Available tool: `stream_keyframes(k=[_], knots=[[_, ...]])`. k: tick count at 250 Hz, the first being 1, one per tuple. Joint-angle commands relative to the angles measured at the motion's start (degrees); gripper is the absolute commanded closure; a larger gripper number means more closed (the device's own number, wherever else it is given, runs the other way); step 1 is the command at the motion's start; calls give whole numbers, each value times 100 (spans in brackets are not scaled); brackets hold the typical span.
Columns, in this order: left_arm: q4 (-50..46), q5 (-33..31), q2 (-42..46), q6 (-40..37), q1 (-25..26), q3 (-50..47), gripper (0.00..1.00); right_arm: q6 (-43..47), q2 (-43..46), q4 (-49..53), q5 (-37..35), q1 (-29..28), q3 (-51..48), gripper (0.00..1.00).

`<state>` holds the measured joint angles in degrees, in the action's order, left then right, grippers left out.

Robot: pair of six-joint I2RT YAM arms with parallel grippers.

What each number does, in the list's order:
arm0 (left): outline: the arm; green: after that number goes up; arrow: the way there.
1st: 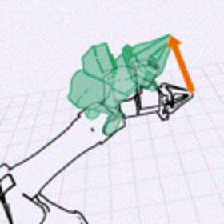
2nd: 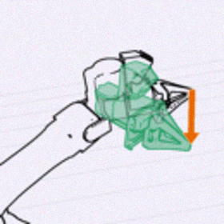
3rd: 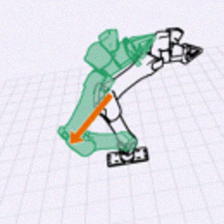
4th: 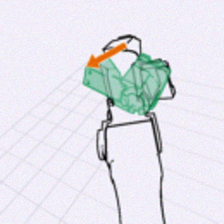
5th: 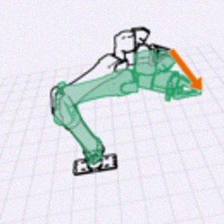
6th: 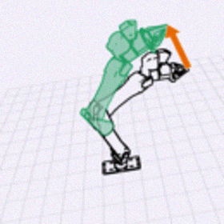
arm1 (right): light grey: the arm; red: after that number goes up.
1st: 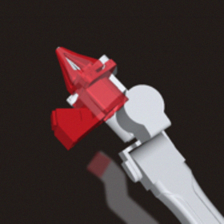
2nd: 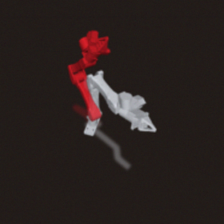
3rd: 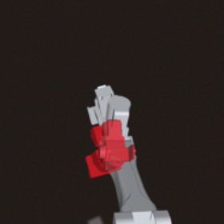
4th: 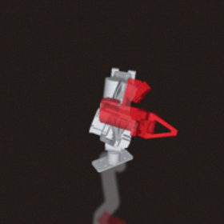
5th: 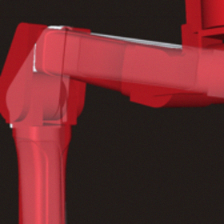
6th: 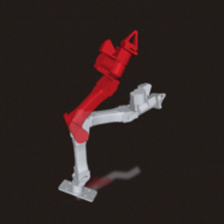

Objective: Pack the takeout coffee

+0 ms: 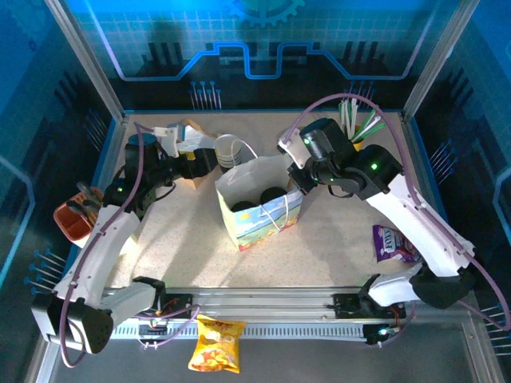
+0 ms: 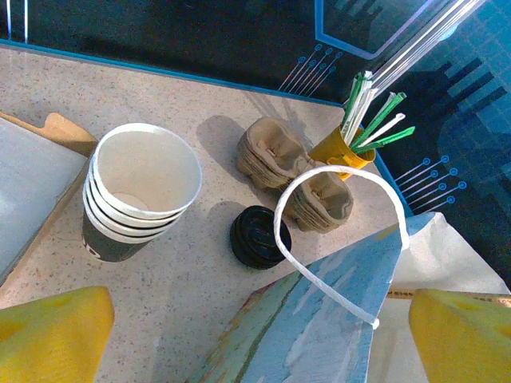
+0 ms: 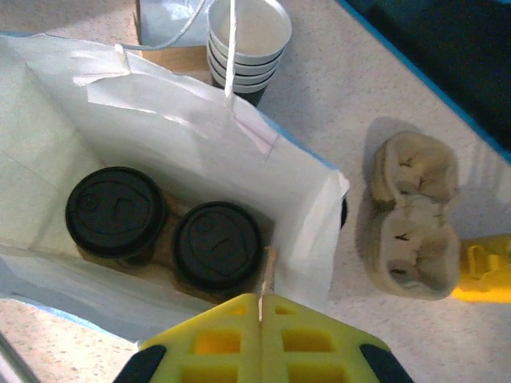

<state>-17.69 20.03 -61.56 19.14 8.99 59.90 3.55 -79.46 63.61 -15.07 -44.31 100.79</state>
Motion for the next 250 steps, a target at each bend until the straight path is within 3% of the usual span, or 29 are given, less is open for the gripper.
stream_keyframes(k=[1, 113, 156, 208, 250], knots=[[-66, 101, 21, -182, 7, 48, 5, 222, -258, 672, -729, -133, 402, 96], [-206, -17, 58, -300, -4, 69, 4, 234, -1760, 890, -211, -847, 1617, 87], [-217, -35, 77, -312, -3, 56, 4, 114, -2232, 553, 532, -965, 1891, 68], [-229, -59, 92, -305, -3, 82, 4, 5, -1926, 181, 1124, -858, 1695, 57], [-235, -37, 39, -210, -3, 147, 5, -250, -1118, -524, 2182, -350, 973, 52]])
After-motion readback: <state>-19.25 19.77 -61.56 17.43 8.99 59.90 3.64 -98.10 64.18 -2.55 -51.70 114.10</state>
